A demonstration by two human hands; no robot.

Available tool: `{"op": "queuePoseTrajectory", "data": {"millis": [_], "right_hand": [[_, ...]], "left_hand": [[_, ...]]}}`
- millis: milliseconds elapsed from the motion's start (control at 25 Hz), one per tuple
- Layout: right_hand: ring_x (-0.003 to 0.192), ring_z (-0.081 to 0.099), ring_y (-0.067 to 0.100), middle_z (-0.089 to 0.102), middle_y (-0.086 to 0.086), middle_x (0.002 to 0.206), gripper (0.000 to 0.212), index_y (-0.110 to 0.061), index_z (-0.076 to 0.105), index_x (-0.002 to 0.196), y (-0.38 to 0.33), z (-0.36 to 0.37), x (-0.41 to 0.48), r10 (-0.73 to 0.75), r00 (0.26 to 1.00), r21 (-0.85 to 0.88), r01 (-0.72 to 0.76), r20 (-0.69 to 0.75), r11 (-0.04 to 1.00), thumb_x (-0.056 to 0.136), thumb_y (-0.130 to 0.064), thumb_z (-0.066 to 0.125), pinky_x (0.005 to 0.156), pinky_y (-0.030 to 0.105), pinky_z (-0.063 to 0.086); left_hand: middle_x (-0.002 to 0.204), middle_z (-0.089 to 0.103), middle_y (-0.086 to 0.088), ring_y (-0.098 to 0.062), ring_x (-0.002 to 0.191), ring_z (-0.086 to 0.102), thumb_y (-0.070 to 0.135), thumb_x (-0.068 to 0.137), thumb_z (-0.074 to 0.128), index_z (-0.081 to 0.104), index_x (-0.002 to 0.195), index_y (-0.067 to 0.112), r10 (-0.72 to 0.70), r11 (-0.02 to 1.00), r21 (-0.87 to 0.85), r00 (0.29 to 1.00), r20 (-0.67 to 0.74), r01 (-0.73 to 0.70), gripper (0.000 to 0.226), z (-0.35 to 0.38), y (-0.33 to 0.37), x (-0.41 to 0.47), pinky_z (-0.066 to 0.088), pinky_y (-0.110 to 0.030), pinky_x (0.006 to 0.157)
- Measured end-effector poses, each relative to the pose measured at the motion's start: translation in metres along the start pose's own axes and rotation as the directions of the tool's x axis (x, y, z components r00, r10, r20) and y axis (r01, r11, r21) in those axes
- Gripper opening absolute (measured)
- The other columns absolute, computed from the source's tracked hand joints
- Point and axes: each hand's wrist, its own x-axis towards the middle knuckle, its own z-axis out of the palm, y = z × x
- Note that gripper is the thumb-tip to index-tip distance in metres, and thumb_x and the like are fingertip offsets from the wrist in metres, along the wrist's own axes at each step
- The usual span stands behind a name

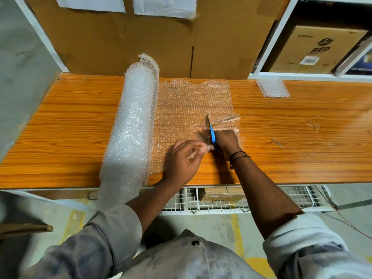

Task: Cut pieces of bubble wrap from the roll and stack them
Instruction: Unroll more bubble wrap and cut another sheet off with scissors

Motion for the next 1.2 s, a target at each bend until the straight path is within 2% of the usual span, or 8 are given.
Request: {"op": "queuePoseTrajectory", "data": {"millis": [120,280,400,520,640,800,1000,1200], "right_hand": [[0.047,0.056,0.021,0.060,0.007,0.051,0.037,-0.011,0.060,0.055,-0.002,0.002,0.003,0.015,1.000,0.011,-0.015,-0.012,1.000,0.082,-0.023,0.082,0.046,0.025,0.039],[0.058,0.056,0.022,0.065,0.011,0.063,0.037,-0.007,0.063,0.059,-0.002,0.006,-0.001,0.013,0.999,-0.015,-0.014,-0.044,1.000,0.078,-0.029,0.086,0.056,0.034,0.040],[0.044,0.059,0.015,0.065,0.007,0.050,0.026,0.001,0.067,0.066,-0.001,0.000,-0.006,0.030,0.999,-0.003,-0.030,-0.029,1.000,0.083,-0.016,0.077,0.043,0.020,0.039],[0.035,0.055,0.013,0.058,0.004,0.042,0.031,-0.003,0.063,0.061,0.001,-0.001,-0.007,0.013,1.000,-0.037,-0.013,-0.001,0.999,0.089,-0.012,0.070,0.040,0.019,0.040],[0.051,0.060,0.025,0.066,0.015,0.056,0.038,0.001,0.066,0.062,-0.002,0.001,-0.002,-0.041,0.998,-0.119,0.037,-0.036,0.992,0.084,-0.030,0.073,0.054,0.035,0.049],[0.049,0.053,0.022,0.058,0.005,0.051,0.040,-0.010,0.059,0.052,-0.009,-0.003,0.007,-0.060,0.998,-0.155,0.056,-0.022,0.986,0.081,-0.033,0.075,0.047,0.024,0.039],[0.041,0.042,0.016,0.050,0.001,0.045,0.046,-0.011,0.053,0.050,-0.022,-0.006,0.023,-0.079,0.997,-0.135,0.076,-0.013,0.988,0.086,-0.028,0.076,0.032,0.019,0.028],[0.044,0.042,0.018,0.051,0.004,0.047,0.049,-0.009,0.054,0.050,-0.023,-0.014,0.040,-0.129,0.989,-0.180,0.139,0.068,0.974,0.086,-0.032,0.078,0.037,0.023,0.030]], "left_hand": [[0.102,0.074,0.013,-0.016,0.097,0.063,0.050,0.104,0.049,0.074,0.110,0.033,-0.081,0.990,0.110,0.996,-0.044,0.086,0.031,0.006,-0.003,0.049,0.055,-0.043,0.076],[0.102,0.076,0.015,-0.013,0.090,0.070,0.064,0.098,0.045,0.075,0.102,0.034,-0.437,0.899,-0.012,0.897,0.059,0.438,0.043,0.011,-0.026,0.118,0.058,-0.039,0.083],[0.105,0.075,0.009,-0.020,0.096,0.069,0.042,0.094,0.065,0.074,0.099,0.033,-0.264,0.943,0.262,0.941,0.213,0.205,0.014,0.011,-0.042,0.132,0.057,-0.038,0.082],[0.116,0.067,0.005,-0.025,0.111,0.057,0.040,0.092,0.068,0.071,0.106,0.034,-0.094,0.884,0.465,0.955,0.280,-0.050,0.016,0.017,-0.056,0.120,0.047,-0.040,0.090],[0.115,0.063,0.006,-0.025,0.114,0.052,0.044,0.094,0.066,0.068,0.106,0.037,-0.111,0.871,0.491,0.977,0.182,0.008,0.014,0.032,-0.059,0.116,0.037,-0.040,0.091],[0.115,0.064,0.011,-0.023,0.116,0.049,0.040,0.092,0.069,0.069,0.102,0.037,-0.220,0.882,0.444,0.971,0.091,0.158,0.010,0.042,-0.057,0.113,0.033,-0.040,0.093],[0.116,0.066,0.012,-0.020,0.113,0.051,0.026,0.092,0.066,0.069,0.109,0.037,-0.161,0.905,0.407,0.985,0.059,0.123,0.020,0.042,-0.054,0.109,0.032,-0.036,0.091],[0.113,0.066,0.013,-0.017,0.110,0.053,0.035,0.100,0.060,0.067,0.107,0.035,-0.146,0.919,0.373,0.989,0.015,0.129,0.011,0.046,-0.055,0.110,0.031,-0.035,0.091]]}}
